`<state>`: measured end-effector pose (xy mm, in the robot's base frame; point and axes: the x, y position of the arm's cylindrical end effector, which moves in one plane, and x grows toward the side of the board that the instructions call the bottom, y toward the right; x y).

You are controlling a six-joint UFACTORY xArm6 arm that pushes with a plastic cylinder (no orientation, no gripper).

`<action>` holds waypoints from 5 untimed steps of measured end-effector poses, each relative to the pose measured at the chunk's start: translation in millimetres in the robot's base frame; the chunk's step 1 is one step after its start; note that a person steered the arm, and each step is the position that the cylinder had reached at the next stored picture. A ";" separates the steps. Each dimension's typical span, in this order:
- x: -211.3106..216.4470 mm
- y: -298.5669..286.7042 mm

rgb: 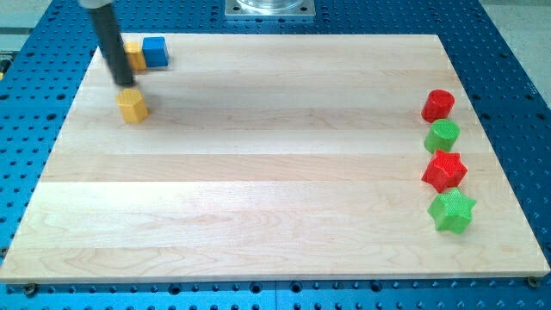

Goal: Move the yellow hexagon horizontally left to the red circle

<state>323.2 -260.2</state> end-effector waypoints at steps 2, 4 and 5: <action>75.3 96.1; 73.1 63.9; 33.9 54.7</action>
